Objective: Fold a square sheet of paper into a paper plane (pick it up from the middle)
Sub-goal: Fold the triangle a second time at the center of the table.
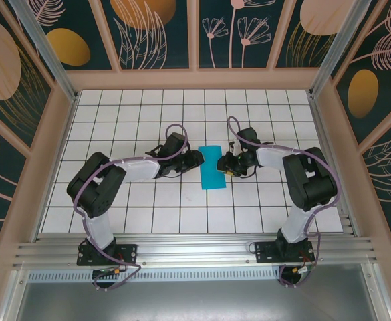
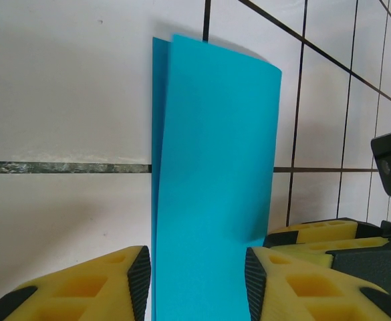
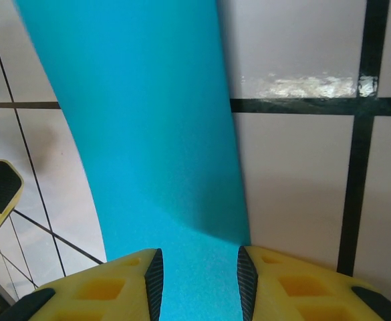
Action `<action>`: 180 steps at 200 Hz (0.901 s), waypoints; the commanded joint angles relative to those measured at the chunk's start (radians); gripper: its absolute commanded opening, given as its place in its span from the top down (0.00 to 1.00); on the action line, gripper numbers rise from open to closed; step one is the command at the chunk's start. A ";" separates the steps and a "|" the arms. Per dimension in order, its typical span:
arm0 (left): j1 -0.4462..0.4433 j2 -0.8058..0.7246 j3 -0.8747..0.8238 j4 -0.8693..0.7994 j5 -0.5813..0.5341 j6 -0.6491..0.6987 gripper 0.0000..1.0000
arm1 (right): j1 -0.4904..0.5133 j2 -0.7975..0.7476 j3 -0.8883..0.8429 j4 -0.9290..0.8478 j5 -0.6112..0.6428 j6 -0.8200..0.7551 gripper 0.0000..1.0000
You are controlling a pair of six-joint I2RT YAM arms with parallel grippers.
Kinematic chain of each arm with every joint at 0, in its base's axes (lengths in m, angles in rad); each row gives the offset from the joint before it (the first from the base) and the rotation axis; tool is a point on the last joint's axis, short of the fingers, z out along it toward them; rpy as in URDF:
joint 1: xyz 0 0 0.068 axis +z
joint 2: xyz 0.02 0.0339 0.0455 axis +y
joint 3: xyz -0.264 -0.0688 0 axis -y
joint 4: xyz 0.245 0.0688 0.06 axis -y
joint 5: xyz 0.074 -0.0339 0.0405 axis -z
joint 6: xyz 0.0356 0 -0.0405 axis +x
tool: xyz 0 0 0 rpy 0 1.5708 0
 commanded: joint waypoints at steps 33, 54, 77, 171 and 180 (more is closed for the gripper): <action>-0.006 0.020 0.005 0.023 0.029 -0.013 0.53 | -0.003 0.004 -0.013 0.017 -0.010 -0.011 0.62; -0.005 0.025 0.007 0.029 0.037 -0.016 0.53 | -0.004 -0.008 -0.023 0.034 -0.033 -0.001 0.62; -0.006 0.040 0.016 0.036 0.061 -0.018 0.54 | -0.010 -0.018 -0.020 0.043 -0.044 0.005 0.62; -0.006 0.045 -0.001 0.034 0.085 -0.046 0.54 | -0.016 -0.013 -0.064 0.069 -0.040 0.026 0.62; -0.006 0.047 -0.005 0.035 0.089 -0.048 0.54 | -0.017 -0.013 -0.067 0.073 -0.039 0.028 0.62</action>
